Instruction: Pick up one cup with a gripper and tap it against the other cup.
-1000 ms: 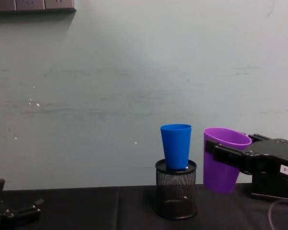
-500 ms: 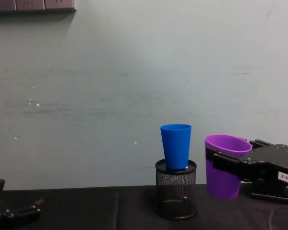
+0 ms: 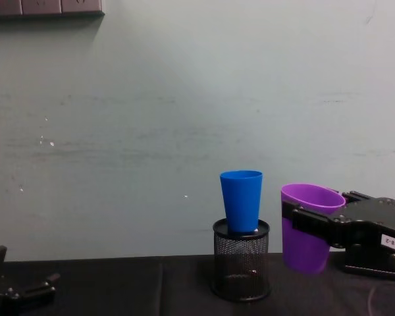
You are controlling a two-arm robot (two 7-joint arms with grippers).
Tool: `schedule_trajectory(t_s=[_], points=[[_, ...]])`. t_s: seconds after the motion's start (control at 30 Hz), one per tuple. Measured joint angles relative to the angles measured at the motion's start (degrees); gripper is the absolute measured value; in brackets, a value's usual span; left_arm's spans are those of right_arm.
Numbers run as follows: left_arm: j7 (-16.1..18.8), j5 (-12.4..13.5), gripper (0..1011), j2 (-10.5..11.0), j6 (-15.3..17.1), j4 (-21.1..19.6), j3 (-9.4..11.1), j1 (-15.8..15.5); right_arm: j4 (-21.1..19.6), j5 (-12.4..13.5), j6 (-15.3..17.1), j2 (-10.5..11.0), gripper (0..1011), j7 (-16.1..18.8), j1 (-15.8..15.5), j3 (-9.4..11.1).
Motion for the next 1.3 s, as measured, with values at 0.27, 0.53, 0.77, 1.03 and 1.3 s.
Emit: schedule_trajectory(t_s=[0.27,0.53,0.77,1.03,1.3], points=[[0.0,0.0,1012,0.0,0.0,0.0,0.0,0.0,0.0,0.2,0.1,0.0,721,0.1,0.0,0.0],[0.0,0.0,1011,0.0,0.0,0.0,0.0,0.0,0.0,0.1,0.2,-0.3,721,0.5,0.2,0.1],[0.0,0.0,1011,0.0,0.0,0.0,0.0,0.0,1.1,-0.1,1.6,-0.9,721,1.1,2.2,0.2],[0.0,0.0,1011,0.0,0.0,0.0,0.0,0.0,4.3,-0.6,2.1,-1.8,721,1.7,5.6,-0.2],[0.0,0.0,1011,0.0,0.0,0.0,0.0,0.0,8.9,-0.8,1.0,-3.3,721,2.5,9.0,-0.8]])
